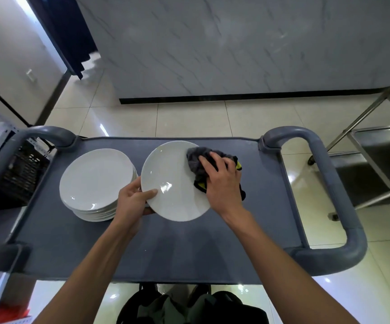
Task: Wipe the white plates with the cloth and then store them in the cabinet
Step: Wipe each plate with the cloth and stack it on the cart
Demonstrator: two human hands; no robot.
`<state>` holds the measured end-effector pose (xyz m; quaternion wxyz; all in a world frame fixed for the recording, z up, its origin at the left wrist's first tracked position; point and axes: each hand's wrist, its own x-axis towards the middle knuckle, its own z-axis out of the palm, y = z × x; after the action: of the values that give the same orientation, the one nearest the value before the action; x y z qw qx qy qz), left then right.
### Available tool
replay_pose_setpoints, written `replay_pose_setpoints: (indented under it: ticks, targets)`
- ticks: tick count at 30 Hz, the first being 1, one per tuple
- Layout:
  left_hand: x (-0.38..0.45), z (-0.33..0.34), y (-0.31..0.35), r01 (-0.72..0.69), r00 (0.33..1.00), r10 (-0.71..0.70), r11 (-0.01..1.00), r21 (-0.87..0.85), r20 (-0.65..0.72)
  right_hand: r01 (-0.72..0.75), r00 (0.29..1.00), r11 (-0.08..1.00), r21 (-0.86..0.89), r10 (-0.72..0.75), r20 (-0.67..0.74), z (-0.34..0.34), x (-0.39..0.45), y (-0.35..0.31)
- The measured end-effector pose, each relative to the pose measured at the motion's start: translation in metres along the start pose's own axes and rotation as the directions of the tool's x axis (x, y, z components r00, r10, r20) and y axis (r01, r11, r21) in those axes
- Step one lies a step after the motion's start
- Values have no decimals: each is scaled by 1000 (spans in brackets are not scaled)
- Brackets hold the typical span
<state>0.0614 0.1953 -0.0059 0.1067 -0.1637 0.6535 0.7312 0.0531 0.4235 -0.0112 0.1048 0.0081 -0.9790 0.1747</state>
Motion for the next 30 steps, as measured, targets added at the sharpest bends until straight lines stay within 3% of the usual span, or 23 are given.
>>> replay_pose_setpoints:
  ticks: [7, 14, 21, 26, 30]
  targets:
    - [5, 7, 10, -23, 996, 16, 996, -85, -87, 61, 993, 996, 65, -67, 97, 18, -45, -20]
    - [2, 10, 12, -18, 999, 20, 999, -50, 43, 86, 994, 977, 195, -97, 48, 12, -34, -51]
    - [-11, 16, 5, 3, 986, -1, 1000, -10, 165, 224, 974, 968, 114, -224, -16, -5, 16, -61]
    - [-14, 13, 2, 2, 994, 1, 999, -32, 114, 128, 991, 990, 56, -125, -47, -8, 24, -41]
    - [-12, 4, 3, 2, 998, 0, 999, -47, 56, 41, 999, 999, 27, -42, 10, -2, 11, -17]
